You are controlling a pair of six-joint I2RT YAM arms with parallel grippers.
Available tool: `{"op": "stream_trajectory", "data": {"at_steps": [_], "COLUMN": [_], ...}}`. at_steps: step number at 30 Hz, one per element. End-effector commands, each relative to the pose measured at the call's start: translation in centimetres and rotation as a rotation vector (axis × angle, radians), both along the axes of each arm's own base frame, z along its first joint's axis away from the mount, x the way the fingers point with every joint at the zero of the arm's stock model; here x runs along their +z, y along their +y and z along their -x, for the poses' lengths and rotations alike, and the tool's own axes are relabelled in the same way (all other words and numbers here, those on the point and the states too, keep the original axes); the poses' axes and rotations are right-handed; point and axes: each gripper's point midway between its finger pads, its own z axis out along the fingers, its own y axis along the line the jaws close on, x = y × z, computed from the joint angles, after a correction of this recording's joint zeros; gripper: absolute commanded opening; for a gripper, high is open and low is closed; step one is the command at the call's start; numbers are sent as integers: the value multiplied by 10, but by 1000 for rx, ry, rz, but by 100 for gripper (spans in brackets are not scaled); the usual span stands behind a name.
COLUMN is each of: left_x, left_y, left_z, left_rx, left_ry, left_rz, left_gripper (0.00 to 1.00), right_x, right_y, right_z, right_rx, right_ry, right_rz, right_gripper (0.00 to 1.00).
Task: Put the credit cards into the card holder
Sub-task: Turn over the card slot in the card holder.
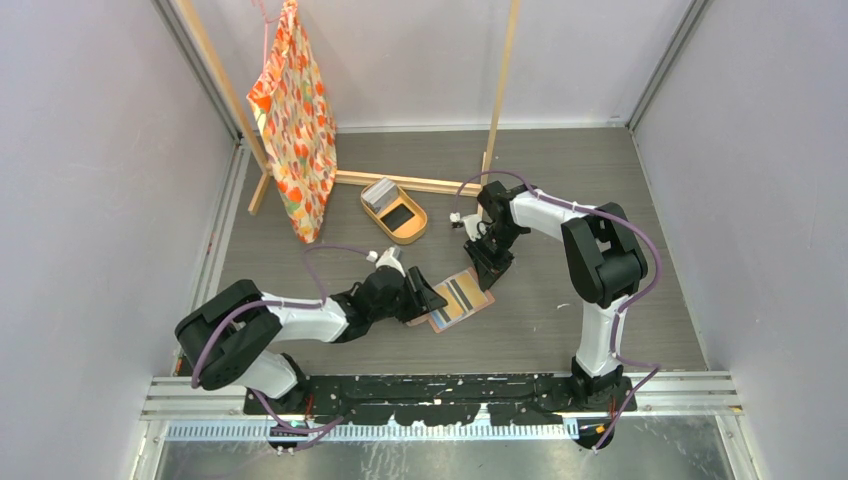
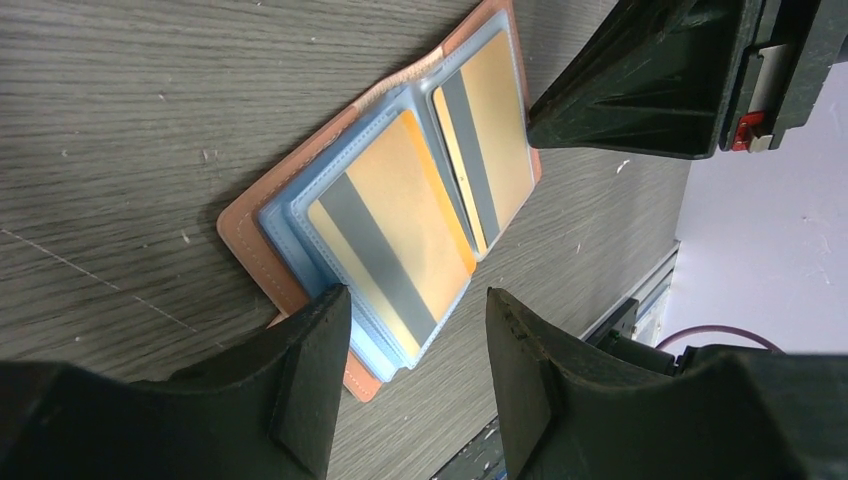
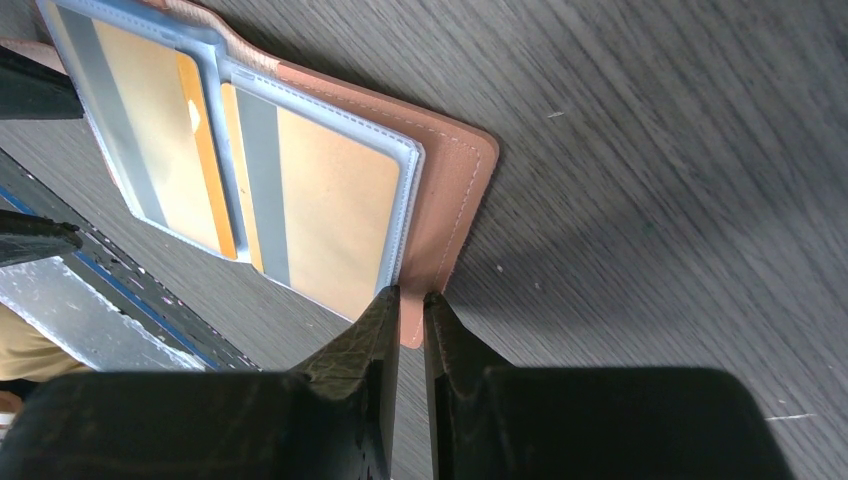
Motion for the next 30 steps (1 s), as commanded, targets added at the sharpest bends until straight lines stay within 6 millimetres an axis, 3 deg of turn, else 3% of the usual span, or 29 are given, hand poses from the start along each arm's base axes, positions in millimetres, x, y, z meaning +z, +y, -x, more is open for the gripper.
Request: {"op": "stream_trajectory", "data": {"at_steps": [1,18,30], "left_x": [22,44,55], "left_y": [-15,-18,-32], "left_z": [-10,-13,-17], "left_rx": [-2,-10,-36], "left_ry": [-43,-87,-107], "left_rz": [62,96,142], "left_gripper": [53,52,51], "right_x": [3,5,9], "right_y": [3,3,4], "right_z": [-3,-3,-5], "right_rx": [13,15,15], "right_ry": [-5,-10,-25], "right_rz": [4,4,-3], "right_gripper": [20,20,20]}}
